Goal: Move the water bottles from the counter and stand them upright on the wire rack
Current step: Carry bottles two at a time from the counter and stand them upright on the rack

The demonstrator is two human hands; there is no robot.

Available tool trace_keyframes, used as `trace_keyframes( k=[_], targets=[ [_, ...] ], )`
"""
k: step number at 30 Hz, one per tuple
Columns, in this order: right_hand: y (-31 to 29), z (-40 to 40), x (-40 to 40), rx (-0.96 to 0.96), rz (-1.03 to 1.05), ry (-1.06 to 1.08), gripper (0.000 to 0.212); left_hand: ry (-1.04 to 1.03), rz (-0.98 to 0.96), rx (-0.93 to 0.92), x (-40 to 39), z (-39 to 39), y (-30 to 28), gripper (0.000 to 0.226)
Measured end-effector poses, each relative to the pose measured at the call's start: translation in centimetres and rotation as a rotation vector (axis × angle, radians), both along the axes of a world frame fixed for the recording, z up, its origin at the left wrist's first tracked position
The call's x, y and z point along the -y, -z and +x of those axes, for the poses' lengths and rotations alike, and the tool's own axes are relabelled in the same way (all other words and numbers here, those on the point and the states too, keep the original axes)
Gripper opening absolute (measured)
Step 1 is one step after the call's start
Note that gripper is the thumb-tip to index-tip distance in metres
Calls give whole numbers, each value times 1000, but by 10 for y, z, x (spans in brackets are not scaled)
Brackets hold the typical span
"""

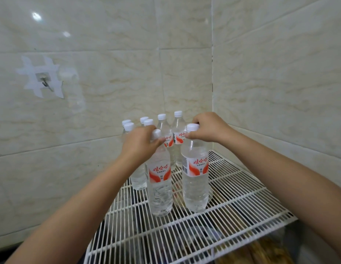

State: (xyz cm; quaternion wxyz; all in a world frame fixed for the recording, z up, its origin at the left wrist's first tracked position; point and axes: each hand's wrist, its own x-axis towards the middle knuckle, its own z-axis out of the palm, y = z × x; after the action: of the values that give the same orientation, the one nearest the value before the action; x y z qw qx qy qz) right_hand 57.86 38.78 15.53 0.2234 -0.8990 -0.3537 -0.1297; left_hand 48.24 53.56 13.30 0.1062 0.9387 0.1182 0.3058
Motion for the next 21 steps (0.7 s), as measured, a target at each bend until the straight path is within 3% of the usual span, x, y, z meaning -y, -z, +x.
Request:
trace_keyframes(
  k=[7, 12, 16, 20, 21],
  targets=[
    [-1, 40, -6, 11, 94, 140, 34, 53, -55, -38, 10, 53, -11, 35],
    [5, 69, -28, -3, 184, 186, 32, 10, 63, -102, 7, 103, -13, 30],
    [8, 90, -41, -28, 207, 146, 33, -42, 152, -153, -6, 131, -9, 30],
    [8, 105, -55, -54, 184, 97, 18, -102, 185, -149, -20, 141, -3, 30],
    [9, 107, -58, -62, 202, 89, 25, -110, 192, -144, -22, 142, -2, 30]
  ],
)
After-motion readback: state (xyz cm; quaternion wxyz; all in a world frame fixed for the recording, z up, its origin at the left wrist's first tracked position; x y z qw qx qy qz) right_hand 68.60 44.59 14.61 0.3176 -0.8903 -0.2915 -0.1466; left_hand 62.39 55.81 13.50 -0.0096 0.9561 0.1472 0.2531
